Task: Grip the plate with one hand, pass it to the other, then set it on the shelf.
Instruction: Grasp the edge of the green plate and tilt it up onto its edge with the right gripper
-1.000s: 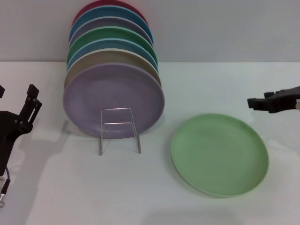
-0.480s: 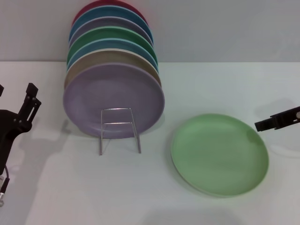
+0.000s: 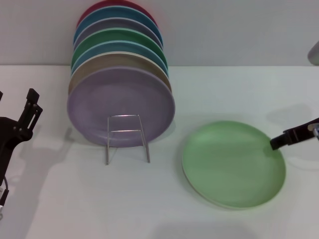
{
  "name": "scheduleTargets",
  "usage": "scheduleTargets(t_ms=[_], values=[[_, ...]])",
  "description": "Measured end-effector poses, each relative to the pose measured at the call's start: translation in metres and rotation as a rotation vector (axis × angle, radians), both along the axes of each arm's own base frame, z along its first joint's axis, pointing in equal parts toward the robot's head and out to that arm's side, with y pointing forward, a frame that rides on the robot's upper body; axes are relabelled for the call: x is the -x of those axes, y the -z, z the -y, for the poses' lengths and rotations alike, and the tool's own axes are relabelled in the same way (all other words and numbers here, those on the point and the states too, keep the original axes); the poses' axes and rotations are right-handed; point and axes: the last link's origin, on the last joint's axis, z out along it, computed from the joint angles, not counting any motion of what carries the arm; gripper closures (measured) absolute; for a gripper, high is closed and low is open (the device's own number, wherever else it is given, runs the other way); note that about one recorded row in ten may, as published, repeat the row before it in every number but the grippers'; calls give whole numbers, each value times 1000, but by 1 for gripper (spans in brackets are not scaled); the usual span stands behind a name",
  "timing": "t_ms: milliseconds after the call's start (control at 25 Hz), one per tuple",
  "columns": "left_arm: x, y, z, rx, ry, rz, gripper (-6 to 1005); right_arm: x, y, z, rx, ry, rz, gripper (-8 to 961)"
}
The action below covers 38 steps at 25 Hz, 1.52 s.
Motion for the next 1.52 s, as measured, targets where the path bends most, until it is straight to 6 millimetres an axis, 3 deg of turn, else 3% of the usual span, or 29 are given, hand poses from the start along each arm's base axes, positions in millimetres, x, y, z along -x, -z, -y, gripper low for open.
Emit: scheduleTargets(t_ms=[920, 1120, 1520], values=[[2, -1, 0, -1, -1, -10, 174, -20, 25, -5, 19, 67, -13, 442], [2, -1, 0, -1, -1, -10, 174, -20, 28, -5, 38, 63, 2, 491], [2, -1, 0, 0, -2, -10, 174, -19, 28, -5, 48, 56, 20, 677]])
